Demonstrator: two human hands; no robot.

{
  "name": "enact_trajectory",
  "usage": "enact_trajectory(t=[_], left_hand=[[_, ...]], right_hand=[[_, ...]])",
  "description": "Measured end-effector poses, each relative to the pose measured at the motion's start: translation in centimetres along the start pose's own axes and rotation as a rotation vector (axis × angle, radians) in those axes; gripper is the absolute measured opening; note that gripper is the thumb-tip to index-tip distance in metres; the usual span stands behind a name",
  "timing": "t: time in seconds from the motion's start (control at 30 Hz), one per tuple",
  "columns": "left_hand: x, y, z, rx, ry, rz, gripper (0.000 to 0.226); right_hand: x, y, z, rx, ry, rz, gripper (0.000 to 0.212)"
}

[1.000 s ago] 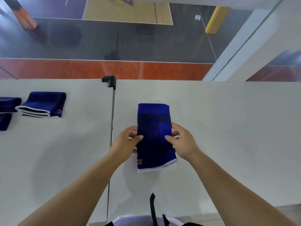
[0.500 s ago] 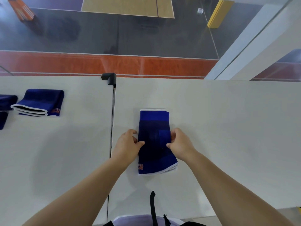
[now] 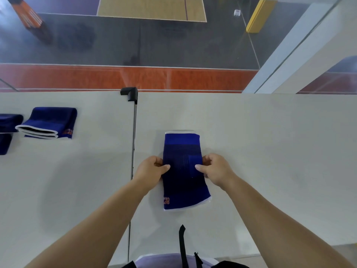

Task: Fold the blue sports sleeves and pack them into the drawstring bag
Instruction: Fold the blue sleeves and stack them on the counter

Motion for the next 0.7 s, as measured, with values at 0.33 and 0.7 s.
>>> enact_trajectory(t=[0.33, 0.7], left_hand=[[-2.7, -3.6, 1.4, -0.014, -0.006, -0.26, 0.028], [-6.6, -6.6, 4.8, 0.329, -0.155, -0.539, 0.022]], right_hand=[[-3.0, 3.2, 0.6, 0.057, -0.026, 0.261, 0.049], [-5.7, 9.2, -0.7, -0.403, -0.07, 0.505, 0.019]])
Point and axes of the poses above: each hand's wrist, its own x-axis towards the middle knuckle, its own z-axis out of the back of the hand, y = z × x, the point moved 10 cm from there along x, towards the middle knuckle, and after that the axes turned 1 degree about -y, right-handed, at the moved point
